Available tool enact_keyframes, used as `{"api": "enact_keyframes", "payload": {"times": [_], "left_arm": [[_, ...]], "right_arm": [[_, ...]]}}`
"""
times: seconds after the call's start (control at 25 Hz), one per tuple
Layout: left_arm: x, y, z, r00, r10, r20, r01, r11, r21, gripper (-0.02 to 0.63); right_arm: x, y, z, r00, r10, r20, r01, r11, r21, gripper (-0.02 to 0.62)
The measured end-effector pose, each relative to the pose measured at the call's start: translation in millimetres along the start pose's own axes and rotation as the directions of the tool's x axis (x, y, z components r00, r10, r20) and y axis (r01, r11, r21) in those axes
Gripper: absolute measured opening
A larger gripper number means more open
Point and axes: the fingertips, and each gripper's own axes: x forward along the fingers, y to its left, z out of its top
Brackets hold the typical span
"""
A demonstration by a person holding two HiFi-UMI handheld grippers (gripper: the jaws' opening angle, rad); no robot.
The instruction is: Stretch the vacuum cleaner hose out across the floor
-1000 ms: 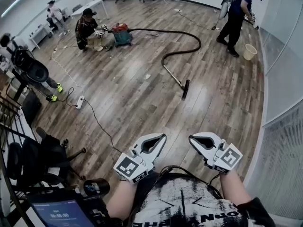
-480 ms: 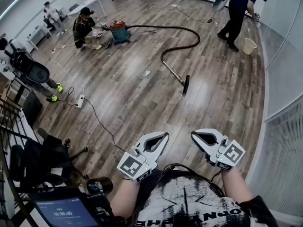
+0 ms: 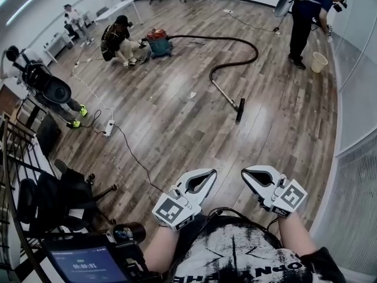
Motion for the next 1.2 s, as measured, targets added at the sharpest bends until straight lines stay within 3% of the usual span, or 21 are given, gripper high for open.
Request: {"api": "enact_keyframes", "payload": {"times": [0.28,0.52,0.88,1.0,1.2], "left_arm": [[6.8,10.3,3.1,1.000,0.019,-0.001,-0.019,1.000,-0.010,0.000],[12.7,28.3,0.6,1.000,0.006,-0.008,-0.006,1.000,-0.020,0.000],[19.5,32.2,2.6,1.000,-0.018,0.011,0.019,1.000,-0.025,0.000],[21.7,58.6,5.8,0.999,-0.028,0.018,0.028,0.999,-0.025,0.000],[24.7,118.7,18.9,0.998,-0.064,0.019,0.064,0.998,-0.022,0.000]], "right_arm": [[-1.5,-14.0,-0.7,1.000,-0.014,-0.003,0.015,1.000,0.024,0.006],[25.7,-29.7,8.5,0.999,-0.011,0.050,0.008,0.999,0.046,0.006],[35.6,-32.8,2.9,1.000,0.002,-0.006,-0.002,1.000,-0.002,0.006],[57.4,-45.2,2.5,0.999,-0.003,-0.045,0.003,1.000,-0.007,0.006],[114.1,-74.8,22.7,1.000,-0.023,-0.011,0.022,0.999,-0.041,0.006]]}}
